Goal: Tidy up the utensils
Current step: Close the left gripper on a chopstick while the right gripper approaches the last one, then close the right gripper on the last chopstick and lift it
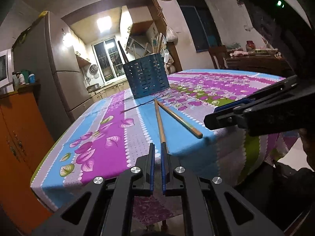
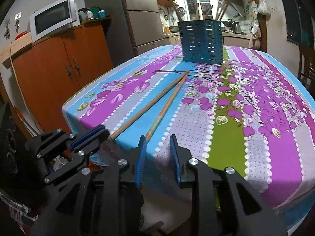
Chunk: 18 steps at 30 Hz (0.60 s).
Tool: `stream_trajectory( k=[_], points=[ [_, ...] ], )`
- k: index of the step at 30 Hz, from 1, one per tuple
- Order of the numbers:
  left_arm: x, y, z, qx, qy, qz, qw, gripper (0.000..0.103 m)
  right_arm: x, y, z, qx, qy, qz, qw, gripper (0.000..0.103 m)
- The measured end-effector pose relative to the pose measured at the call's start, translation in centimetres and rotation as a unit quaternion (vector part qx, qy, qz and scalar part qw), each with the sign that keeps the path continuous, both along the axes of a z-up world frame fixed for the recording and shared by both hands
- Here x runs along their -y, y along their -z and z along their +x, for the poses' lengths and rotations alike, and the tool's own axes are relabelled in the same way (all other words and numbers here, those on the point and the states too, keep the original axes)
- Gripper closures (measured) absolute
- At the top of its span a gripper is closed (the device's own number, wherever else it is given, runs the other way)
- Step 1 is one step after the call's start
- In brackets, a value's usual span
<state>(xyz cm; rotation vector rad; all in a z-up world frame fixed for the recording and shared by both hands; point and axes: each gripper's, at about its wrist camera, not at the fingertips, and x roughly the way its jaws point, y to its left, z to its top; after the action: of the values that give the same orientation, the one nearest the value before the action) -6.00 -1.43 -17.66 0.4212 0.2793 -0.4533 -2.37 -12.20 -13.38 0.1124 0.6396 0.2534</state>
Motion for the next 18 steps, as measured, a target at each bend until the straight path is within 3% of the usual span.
stream_trajectory(
  k=[3, 8, 12, 15, 18],
  points=[
    [0.1, 0.3, 0.4, 0.005, -0.001, 0.017, 0.9998, 0.096, -0.4, 0.2, 0.2, 0.0, -0.008, -0.001, 1.0, 0.077],
    [-0.9, -0.5, 0.0, 0.002, 0.014, -0.013, 0.9998, 0.096, -0.5, 0.0, 0.0, 0.009, -0.009, -0.001, 1.0, 0.076],
    [0.0, 0.3, 0.1, 0.003, 0.033, 0.007, 0.9994, 0.096, -0.1, 0.0, 0.0, 0.006, -0.002, 0.003, 1.0, 0.075],
    [0.5, 0.6, 0.6, 0.007, 0.031, 0.013, 0.9994, 0.088, -0.2, 0.1, 0.0, 0.003, -0.003, 0.001, 1.0, 0.075],
    [0.4, 0.6, 1.4, 0.001, 0.021, 0.009, 0.9997, 0.088, -0.7, 0.2, 0.1, 0.003, -0.011, -0.007, 1.0, 0.075]
  ],
)
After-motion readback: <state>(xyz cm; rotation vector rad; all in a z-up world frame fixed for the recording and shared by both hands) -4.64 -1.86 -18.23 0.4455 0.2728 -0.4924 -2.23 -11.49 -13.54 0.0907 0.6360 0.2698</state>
